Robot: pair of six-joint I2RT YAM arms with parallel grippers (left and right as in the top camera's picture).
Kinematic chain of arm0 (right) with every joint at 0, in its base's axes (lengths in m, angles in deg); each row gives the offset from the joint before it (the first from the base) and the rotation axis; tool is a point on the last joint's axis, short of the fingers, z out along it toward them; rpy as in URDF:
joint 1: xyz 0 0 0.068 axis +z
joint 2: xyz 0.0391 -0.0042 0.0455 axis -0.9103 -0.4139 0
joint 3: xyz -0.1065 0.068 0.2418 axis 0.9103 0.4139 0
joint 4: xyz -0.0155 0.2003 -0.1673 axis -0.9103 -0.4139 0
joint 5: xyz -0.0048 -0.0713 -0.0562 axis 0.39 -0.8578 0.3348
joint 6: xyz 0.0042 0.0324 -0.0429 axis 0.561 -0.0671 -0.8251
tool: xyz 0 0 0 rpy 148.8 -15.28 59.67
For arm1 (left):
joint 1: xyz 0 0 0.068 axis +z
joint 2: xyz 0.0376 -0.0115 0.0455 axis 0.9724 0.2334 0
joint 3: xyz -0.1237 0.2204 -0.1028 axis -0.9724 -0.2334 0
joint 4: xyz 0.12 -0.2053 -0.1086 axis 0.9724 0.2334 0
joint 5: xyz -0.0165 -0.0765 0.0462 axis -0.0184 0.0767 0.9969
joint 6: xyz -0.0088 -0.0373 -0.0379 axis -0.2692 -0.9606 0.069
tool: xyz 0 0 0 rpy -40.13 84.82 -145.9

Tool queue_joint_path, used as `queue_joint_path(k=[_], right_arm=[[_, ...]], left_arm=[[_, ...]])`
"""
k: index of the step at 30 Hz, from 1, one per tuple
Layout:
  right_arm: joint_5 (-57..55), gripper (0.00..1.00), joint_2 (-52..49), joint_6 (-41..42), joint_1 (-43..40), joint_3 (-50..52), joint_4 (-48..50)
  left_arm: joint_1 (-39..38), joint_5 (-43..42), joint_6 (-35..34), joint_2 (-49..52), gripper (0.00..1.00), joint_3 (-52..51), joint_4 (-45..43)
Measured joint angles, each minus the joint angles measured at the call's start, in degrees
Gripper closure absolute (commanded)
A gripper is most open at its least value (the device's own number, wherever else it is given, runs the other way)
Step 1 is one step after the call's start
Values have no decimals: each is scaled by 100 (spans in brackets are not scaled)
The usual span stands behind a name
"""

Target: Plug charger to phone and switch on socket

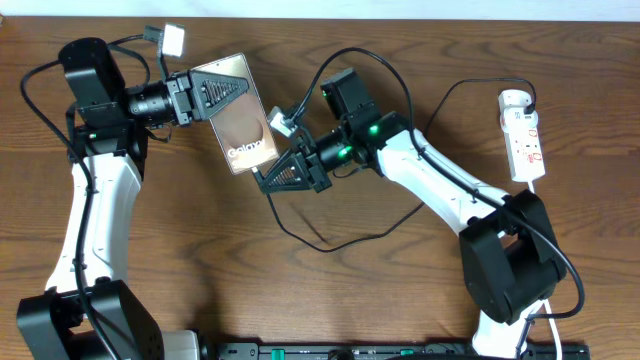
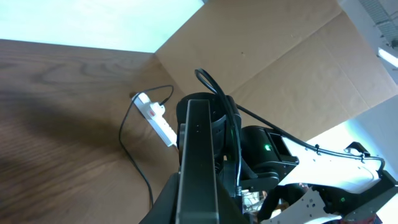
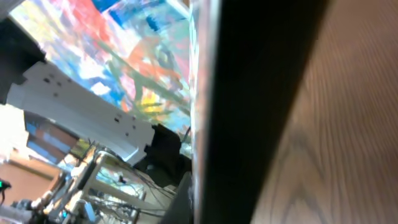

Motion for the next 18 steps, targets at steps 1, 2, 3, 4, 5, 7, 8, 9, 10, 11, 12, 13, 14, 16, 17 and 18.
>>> queue_joint_path(k=[1,2,3,4,5,7,8,9,10,11,12,13,14,16,17,18], right_arm=[[0,99,0,2,4,0,4],[0,99,0,4,7,0,7],[0,99,0,7,9,0,7],[0,99,0,11,9,0,7],[0,99,0,13,9,0,9],[0,99,0,13,7,0,9],[0,99,0,15,7,0,9],[0,99,0,13,7,0,9],[0,99,0,13,7,0,7],[0,99,0,15,4,0,9],[0,99,0,13,4,0,9],[0,99,0,15,0,0,9],[0,99,0,15,0,0,9],[-2,99,0,15,0,0,9],[-2,99,0,15,-2,0,9],[-4,99,0,15,-4,0,9]], left_arm=[[0,-17,0,0,93,0,-2],[2,-22,0,0,93,0,-2],[4,-31,0,0,93,0,0],[4,-35,0,0,92,0,-2],[4,-37,0,0,92,0,-2],[4,-39,0,0,93,0,-2],[4,-39,0,0,93,0,-2],[4,-39,0,0,93,0,-2],[4,-39,0,0,93,0,-2],[4,-39,0,0,93,0,-2],[4,-39,0,0,93,0,-2],[4,-39,0,0,93,0,-2],[2,-39,0,0,93,0,-2],[2,-39,0,0,92,0,-2],[2,-39,0,0,93,0,-2],[2,-39,0,0,93,0,-2]])
